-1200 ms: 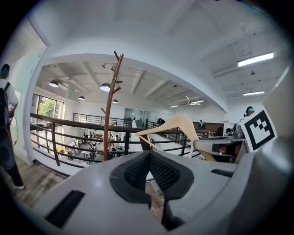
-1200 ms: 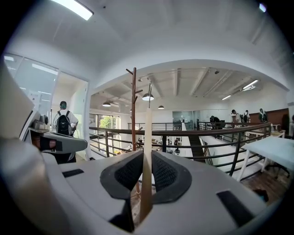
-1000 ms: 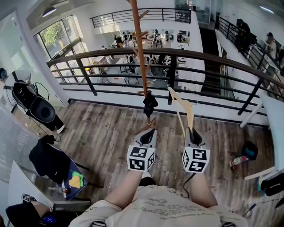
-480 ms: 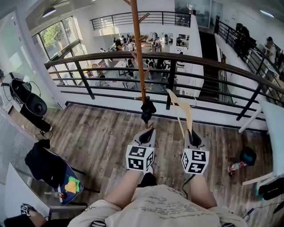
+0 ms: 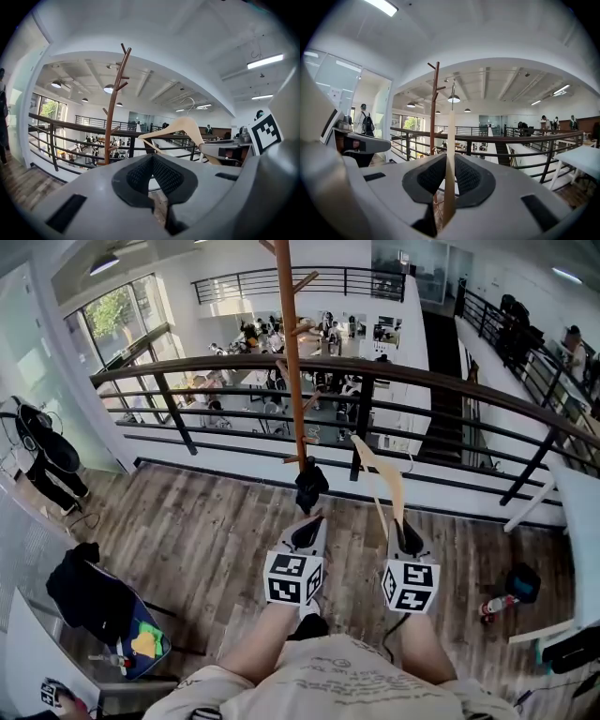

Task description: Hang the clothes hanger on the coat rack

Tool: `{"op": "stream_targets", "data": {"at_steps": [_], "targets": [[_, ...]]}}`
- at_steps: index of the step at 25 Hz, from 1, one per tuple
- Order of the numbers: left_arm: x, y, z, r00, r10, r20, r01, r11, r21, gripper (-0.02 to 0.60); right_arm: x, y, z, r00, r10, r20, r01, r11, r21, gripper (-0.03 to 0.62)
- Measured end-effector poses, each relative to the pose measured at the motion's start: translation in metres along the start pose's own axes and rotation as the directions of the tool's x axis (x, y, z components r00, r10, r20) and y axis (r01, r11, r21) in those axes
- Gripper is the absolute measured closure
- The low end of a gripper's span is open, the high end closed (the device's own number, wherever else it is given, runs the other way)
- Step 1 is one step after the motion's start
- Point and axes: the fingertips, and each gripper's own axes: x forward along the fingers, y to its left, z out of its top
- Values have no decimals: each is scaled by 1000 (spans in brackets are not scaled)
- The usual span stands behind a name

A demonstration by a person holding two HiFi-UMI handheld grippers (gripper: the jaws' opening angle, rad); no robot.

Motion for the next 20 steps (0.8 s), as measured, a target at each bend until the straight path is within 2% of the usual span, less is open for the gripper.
{"op": "stream_targets", "data": {"at_steps": [11, 20], "targets": [[59, 55, 21, 999, 31, 24, -30, 999, -34, 577, 85, -2, 24, 1000, 25, 12, -25, 999, -20, 543], [113, 96, 35, 1000, 8, 3, -8, 999, -40, 577, 156, 4, 32, 999, 31, -17, -31, 999, -35, 543]]}}
